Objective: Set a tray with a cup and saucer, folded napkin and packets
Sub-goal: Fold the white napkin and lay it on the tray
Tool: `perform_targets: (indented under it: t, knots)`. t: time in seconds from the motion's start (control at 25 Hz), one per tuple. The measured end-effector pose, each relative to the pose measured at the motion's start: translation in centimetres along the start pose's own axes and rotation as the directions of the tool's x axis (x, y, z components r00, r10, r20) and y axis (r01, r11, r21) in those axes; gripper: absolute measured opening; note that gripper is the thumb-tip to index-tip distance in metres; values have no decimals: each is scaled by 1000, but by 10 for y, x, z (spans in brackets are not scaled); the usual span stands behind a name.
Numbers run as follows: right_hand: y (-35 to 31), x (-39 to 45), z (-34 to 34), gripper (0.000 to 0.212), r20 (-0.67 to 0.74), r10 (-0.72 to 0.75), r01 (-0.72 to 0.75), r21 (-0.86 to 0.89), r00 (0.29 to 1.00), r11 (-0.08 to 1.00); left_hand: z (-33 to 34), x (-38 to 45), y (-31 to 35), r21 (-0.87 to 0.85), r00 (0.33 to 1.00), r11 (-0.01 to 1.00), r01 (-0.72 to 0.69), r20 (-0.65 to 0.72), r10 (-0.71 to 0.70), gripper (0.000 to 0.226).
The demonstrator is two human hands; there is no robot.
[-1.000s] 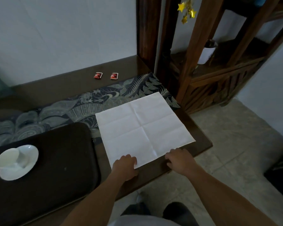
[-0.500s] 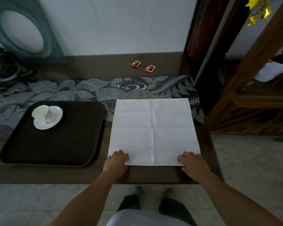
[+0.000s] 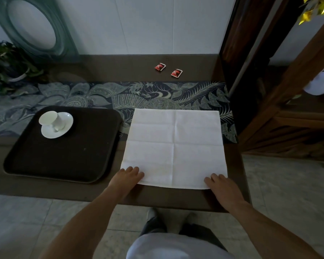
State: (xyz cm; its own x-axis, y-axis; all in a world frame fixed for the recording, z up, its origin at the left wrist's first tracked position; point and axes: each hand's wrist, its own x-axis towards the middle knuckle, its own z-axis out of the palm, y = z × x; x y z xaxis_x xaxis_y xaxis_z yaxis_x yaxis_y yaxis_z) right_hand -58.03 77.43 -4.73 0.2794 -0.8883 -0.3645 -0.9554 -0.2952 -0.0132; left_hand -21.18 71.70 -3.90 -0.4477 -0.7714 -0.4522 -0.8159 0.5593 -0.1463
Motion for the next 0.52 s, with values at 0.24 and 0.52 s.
perform_targets:
  t: [0.24,0.52]
  knots:
    - [9,7,-10,12,58,100,-106,107,993,989,9,3,-9,-80,996,993,84,-38,-87,36]
    - [36,43,-41,18,429,86,-192,210,899,959,-3,20,-32,-247,989,959,138,84,-121,26]
